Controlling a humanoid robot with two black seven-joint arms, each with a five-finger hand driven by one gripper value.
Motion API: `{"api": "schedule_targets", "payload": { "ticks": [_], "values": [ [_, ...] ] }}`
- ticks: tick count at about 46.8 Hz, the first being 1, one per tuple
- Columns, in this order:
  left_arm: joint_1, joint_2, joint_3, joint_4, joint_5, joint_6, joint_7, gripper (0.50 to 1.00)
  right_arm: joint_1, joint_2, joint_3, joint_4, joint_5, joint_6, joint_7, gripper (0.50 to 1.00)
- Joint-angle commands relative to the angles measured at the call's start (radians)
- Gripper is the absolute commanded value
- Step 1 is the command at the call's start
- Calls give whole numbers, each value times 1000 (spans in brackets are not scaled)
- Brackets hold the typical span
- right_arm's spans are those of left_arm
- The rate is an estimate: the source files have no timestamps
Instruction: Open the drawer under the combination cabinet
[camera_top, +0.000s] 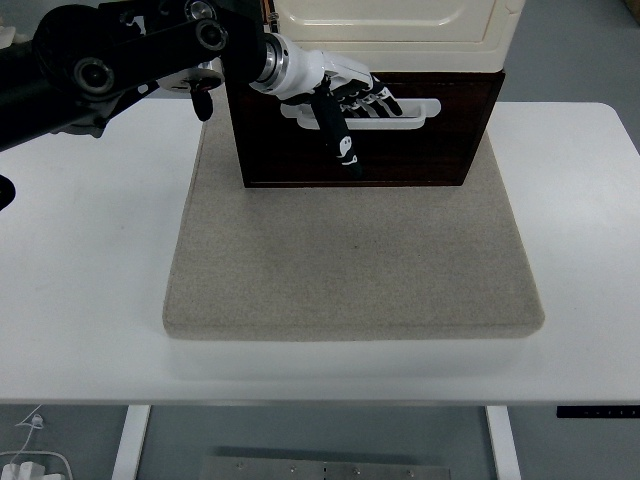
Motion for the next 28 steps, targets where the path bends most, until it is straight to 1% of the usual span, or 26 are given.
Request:
{"api": "schedule_targets", "payload": {
  "ticks": [1,28],
  "values": [
    [0,-2,0,0,0,0,0,1000,-2,0,0,0,0,0,0,928],
    [3,-5,6,-12,5,-5,0,1000,0,0,0,0,0,0,0,928]
  ]
}}
